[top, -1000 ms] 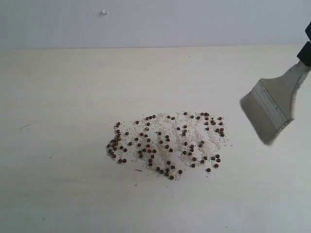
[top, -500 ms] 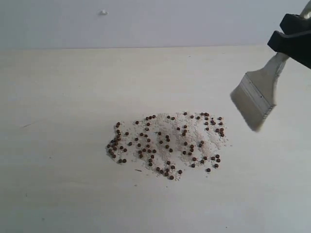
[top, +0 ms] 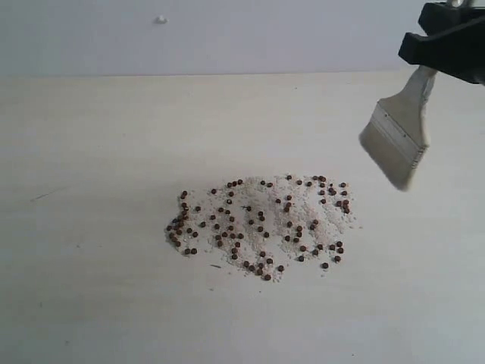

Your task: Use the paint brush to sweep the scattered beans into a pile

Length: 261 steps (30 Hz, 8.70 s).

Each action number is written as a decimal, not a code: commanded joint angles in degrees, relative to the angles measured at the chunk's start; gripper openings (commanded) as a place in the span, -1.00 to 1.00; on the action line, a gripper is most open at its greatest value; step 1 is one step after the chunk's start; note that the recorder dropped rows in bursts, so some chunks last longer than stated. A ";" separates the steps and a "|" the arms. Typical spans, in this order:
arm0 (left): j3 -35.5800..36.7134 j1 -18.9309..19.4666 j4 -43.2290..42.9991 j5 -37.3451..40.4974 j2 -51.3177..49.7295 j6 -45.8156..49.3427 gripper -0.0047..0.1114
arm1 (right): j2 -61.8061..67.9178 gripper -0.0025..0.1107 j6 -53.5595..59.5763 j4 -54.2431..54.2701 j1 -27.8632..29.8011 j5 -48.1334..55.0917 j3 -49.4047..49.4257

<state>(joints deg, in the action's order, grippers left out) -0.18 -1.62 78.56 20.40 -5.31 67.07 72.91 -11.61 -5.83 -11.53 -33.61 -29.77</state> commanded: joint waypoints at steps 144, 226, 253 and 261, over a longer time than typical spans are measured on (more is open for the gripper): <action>0.18 -0.34 0.17 0.27 -0.06 0.26 -0.92 | 48.97 -0.96 19.23 70.65 -46.46 -34.58 -31.31; 0.18 -0.34 0.17 0.27 -0.06 0.26 -0.92 | 31.80 -0.96 11.61 66.87 -49.41 -36.36 -7.70; 0.18 -0.34 0.17 0.27 -0.06 0.26 -0.92 | 31.88 -0.96 34.42 75.59 -55.76 -36.36 -7.70; 0.18 -0.34 0.17 0.27 -0.06 0.26 -0.92 | 31.88 -0.96 37.34 74.70 -55.62 -36.36 -7.82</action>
<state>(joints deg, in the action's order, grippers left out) -0.18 -1.62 78.74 20.51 -5.31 67.07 105.20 23.83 69.06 -67.20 -69.61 -37.78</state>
